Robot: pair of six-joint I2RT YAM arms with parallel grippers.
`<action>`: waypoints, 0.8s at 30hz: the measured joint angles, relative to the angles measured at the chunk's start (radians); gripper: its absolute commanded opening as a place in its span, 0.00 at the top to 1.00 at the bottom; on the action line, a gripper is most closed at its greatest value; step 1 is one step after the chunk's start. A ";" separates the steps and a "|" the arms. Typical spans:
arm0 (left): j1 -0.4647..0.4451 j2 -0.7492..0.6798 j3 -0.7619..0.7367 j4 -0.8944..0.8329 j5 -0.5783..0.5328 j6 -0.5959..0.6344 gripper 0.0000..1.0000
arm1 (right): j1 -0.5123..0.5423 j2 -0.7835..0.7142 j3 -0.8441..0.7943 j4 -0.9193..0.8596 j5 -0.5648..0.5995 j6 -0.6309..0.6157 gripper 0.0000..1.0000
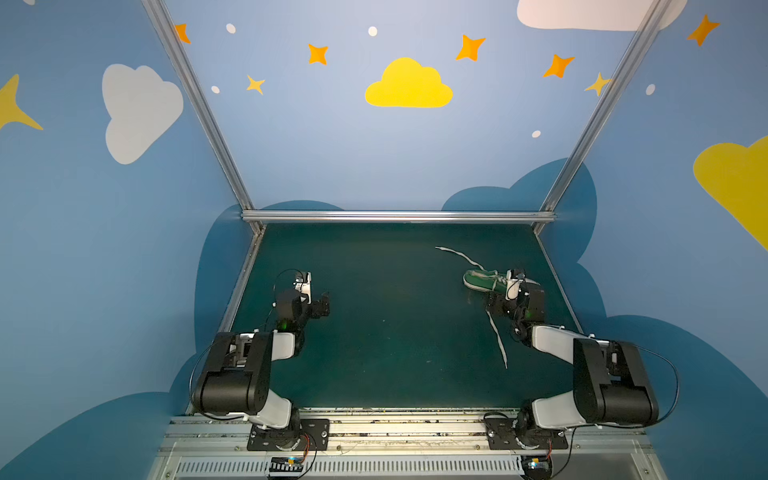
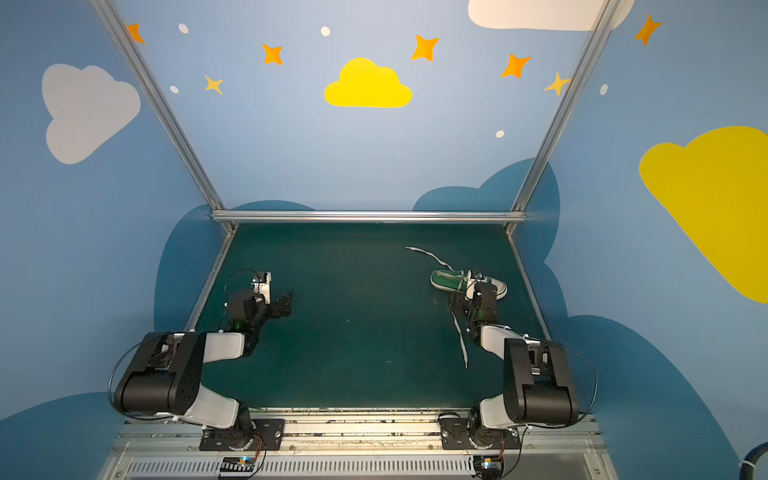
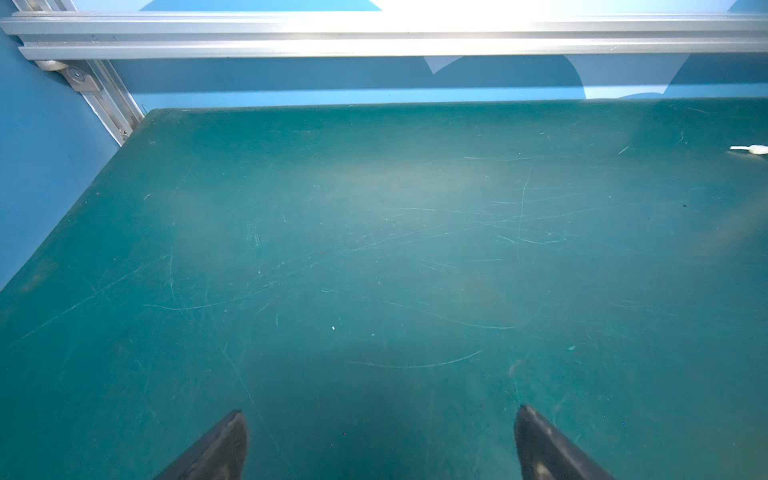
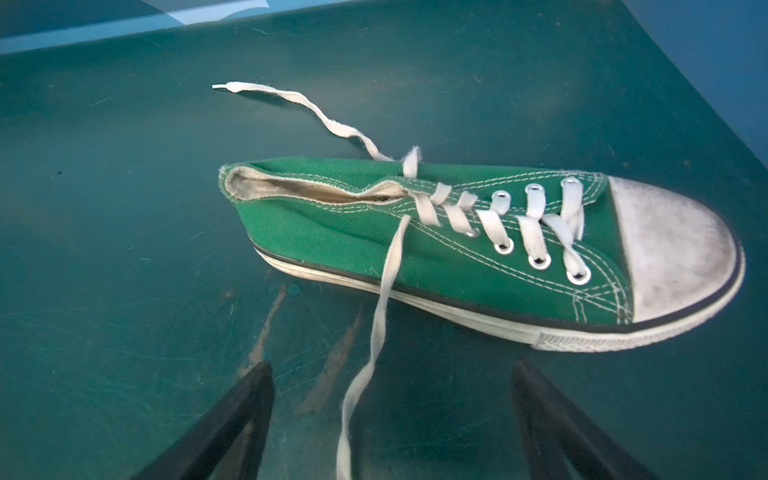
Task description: Tie the shoes
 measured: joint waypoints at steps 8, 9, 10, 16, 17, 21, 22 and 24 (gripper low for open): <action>0.000 0.000 0.000 0.000 0.000 0.000 0.01 | 0.000 0.000 0.000 0.000 0.000 0.000 0.11; 0.000 0.000 0.000 0.000 0.000 0.000 0.01 | 0.000 0.000 0.000 0.000 0.000 0.000 0.11; 0.000 0.000 0.000 0.000 0.001 0.000 0.01 | 0.000 0.000 0.000 0.000 0.000 0.000 0.11; 0.005 0.000 0.000 0.000 0.014 -0.001 0.01 | 0.000 0.000 0.000 0.000 0.000 0.000 0.11; 0.007 0.000 0.000 0.000 0.016 -0.001 0.01 | 0.000 0.000 0.000 0.000 0.000 0.000 0.11; 0.016 0.000 0.000 0.000 0.027 -0.002 0.01 | 0.000 0.000 0.000 0.000 0.000 0.000 0.11; 0.018 0.000 0.000 0.000 0.029 -0.001 0.01 | 0.000 0.000 0.000 0.000 0.000 0.000 0.11; 0.020 0.000 0.000 0.000 0.034 -0.002 0.01 | 0.000 0.000 0.000 0.000 0.000 0.000 0.11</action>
